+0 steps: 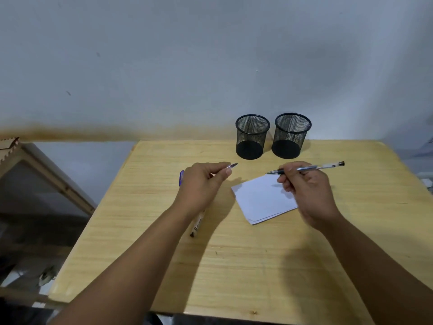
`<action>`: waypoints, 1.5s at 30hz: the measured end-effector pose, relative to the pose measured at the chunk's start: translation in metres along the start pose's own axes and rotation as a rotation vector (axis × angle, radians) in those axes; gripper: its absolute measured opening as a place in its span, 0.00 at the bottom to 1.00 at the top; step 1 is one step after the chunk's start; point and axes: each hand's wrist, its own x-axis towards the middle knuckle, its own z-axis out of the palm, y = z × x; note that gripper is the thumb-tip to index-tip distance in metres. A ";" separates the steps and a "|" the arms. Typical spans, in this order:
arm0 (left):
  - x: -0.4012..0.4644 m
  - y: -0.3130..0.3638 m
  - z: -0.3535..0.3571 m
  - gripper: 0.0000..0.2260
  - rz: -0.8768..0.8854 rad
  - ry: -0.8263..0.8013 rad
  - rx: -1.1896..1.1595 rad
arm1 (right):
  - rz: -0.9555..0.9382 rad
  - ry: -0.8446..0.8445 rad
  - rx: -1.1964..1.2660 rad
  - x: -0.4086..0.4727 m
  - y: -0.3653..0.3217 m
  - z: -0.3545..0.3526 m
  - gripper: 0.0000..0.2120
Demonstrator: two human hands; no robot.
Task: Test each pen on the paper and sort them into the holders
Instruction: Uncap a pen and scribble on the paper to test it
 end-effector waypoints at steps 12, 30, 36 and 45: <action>0.012 -0.028 0.035 0.08 0.138 0.047 0.683 | 0.053 -0.104 -0.225 -0.004 0.014 0.018 0.06; 0.002 -0.024 0.058 0.14 0.134 0.033 0.823 | 0.092 0.172 -0.356 -0.067 -0.001 0.015 0.10; -0.052 -0.020 0.066 0.24 0.242 -0.124 0.710 | 0.135 0.167 -0.369 -0.070 0.001 0.004 0.13; -0.056 -0.031 0.067 0.27 0.259 -0.182 0.749 | 0.085 0.164 -0.433 -0.048 0.002 0.002 0.06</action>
